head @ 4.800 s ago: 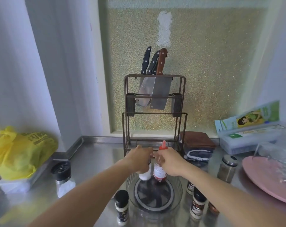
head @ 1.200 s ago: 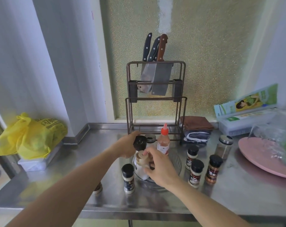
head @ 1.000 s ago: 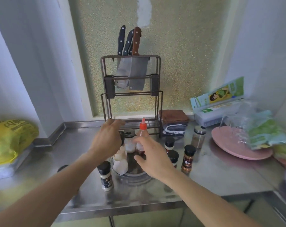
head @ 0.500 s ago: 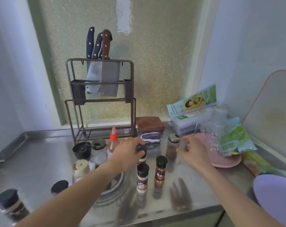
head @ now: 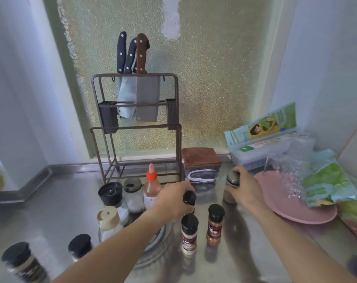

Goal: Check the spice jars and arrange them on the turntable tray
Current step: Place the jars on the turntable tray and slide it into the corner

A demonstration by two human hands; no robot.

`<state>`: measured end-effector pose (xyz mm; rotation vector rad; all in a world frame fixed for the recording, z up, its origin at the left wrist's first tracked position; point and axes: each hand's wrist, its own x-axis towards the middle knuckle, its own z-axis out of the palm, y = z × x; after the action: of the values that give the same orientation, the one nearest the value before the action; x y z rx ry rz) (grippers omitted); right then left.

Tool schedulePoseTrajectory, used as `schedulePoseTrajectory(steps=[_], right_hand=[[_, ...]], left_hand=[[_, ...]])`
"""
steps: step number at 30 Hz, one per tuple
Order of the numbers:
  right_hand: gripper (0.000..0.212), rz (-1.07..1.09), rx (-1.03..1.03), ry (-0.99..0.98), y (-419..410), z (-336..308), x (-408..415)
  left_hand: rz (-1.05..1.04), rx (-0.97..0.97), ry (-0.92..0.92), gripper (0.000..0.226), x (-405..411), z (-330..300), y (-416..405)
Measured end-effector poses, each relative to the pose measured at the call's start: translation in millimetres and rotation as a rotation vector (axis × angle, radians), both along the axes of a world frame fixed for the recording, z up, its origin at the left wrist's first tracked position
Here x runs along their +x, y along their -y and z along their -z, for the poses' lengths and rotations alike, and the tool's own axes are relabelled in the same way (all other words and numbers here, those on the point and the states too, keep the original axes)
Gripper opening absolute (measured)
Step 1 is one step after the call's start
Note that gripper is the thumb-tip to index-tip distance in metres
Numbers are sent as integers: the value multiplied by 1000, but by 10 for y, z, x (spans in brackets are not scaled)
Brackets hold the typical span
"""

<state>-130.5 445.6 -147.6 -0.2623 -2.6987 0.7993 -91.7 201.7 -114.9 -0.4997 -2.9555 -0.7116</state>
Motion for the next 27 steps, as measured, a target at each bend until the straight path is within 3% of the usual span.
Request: schedulePoseTrajectory(steps=[5, 8, 13, 19, 27], right_hand=[[65, -59, -73, -199, 237, -522, 278], [70, -169, -156, -193, 549, -884, 472], [61, -401, -186, -97, 1110, -1171, 755], [65, -551, -2, 40, 1640, -853, 816], [64, -452, 248, 129, 1875, -597, 708]], left_hand=[[1, 77, -97, 33, 146, -290, 146], [-27, 102, -116, 39, 336, -582, 368], [-123, -4, -129, 36, 570, -722, 756], [-204, -69, -150, 20, 717, -595, 1056], [-173, -18, -98, 22, 796, -490, 1066]])
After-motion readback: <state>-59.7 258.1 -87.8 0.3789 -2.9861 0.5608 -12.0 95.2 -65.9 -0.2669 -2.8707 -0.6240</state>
